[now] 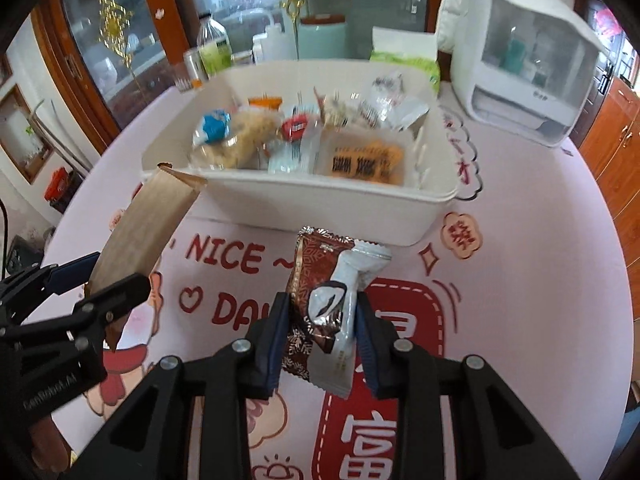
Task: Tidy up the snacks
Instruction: 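Place both items into the white tray and open both tools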
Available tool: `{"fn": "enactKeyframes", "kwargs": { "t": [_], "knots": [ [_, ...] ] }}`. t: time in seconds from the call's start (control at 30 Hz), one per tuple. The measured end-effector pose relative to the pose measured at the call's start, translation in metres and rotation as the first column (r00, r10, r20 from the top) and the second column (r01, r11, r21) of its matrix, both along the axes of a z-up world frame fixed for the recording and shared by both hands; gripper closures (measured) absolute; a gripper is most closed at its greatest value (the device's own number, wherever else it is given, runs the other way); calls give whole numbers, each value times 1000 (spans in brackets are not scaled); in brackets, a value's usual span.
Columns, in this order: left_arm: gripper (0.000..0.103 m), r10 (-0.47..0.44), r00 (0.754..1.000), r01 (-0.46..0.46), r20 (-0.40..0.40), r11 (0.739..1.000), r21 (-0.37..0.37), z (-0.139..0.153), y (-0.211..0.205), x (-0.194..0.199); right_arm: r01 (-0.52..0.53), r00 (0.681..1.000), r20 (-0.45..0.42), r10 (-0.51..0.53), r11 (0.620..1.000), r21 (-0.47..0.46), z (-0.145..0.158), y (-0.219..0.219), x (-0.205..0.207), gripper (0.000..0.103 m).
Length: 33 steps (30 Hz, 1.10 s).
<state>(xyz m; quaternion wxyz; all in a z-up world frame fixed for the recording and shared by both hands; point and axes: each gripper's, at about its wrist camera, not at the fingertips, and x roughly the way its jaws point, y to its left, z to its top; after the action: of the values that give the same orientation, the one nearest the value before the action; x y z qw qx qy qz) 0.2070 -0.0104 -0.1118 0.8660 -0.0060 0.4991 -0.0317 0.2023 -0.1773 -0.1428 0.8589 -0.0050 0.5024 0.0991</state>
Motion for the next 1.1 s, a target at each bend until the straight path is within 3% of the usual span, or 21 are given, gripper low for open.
{"fn": "enactKeyframes", "kwargs": {
  "t": [0.3,0.43,0.6,0.77,0.87,1.0,1.07,1.1],
  "knots": [
    [45,-37,986,23,163,996,87,96,10,22,26,995,101,-26,1000,6,54,-16,-9,71],
    [45,-32,976,9,214,994,105,128,17,36,14,991,130,-16,1000,14,75,-18,-3,71],
    [45,-31,965,-7,261,990,143,157,20,59,16,973,228,-21,1000,22,118,-21,15,71],
    [45,-14,967,-23,254,990,142,160,17,94,22,944,328,-19,1000,-5,160,-17,49,71],
    [56,-9,972,-17,234,994,107,150,15,116,26,942,336,-19,999,-19,171,-11,75,70],
    [57,0,976,-23,217,994,104,134,11,139,33,953,302,-21,999,-35,169,-2,106,70],
    [46,-3,977,-20,215,994,106,125,7,146,27,961,275,-16,999,-37,160,3,121,68],
    [23,-6,977,-17,214,994,106,121,5,149,20,965,261,-9,999,-42,155,6,127,68]
  ]
}}
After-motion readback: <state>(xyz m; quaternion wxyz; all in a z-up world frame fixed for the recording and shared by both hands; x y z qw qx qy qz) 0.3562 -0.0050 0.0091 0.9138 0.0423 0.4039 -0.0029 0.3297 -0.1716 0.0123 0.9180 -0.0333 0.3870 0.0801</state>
